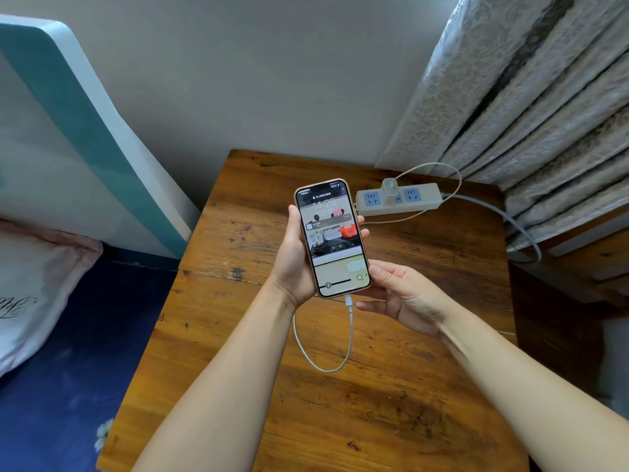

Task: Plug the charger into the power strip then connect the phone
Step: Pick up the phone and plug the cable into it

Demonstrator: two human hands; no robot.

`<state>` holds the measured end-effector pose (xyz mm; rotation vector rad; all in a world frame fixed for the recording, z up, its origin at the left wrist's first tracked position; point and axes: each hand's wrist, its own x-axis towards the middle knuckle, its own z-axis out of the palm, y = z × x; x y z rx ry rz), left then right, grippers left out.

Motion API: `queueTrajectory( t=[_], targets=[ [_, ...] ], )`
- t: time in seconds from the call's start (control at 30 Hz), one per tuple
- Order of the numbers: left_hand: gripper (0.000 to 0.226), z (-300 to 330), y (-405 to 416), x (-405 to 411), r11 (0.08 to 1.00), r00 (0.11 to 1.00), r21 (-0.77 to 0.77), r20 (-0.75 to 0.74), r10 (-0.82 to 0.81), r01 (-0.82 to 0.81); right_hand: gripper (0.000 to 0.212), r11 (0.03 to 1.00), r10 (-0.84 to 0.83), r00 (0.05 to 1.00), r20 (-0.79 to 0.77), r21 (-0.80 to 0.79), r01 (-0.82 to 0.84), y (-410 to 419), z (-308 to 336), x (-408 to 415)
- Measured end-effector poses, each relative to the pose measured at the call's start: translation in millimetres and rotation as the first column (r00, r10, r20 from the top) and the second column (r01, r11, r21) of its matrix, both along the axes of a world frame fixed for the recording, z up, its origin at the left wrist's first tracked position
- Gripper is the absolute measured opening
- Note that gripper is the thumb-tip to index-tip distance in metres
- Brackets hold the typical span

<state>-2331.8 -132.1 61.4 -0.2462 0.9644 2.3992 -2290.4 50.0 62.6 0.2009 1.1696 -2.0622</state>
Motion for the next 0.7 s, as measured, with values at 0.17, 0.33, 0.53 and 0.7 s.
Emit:
queueTrajectory(
  t=[0.17, 0.33, 0.53, 0.7],
  targets=[
    [0.072, -1.2, -0.1, 0.3, 1.000, 1.000, 0.023, 0.024, 0.001, -0.002, 0.033, 1.000, -0.009, 1.000, 0.005, 0.005, 0.009, 1.5, -1.1, 1.1],
    [0.071, -1.0, -0.7, 0.2, 1.000, 0.999, 0.021, 0.044, 0.007, -0.008, 0.032, 1.000, -0.011, 1.000, 0.010, 0.023, 0.011, 2.6, -1.4, -0.1],
    [0.069, -2.6, -0.3, 0.4, 1.000, 0.998, 0.013, 0.061, 0.015, -0.016, 0.032, 0.999, -0.008, 1.000, 0.021, 0.040, 0.007, 4.1, -4.6, -1.4],
    [0.055, -13.0, -5.8, -3.5, 0.991, 0.987, -0.046, 0.102, 0.128, -0.124, 0.029, 0.994, -0.040, 0.999, 0.037, 0.103, 0.036, 10.3, -13.7, -3.1]
  ],
)
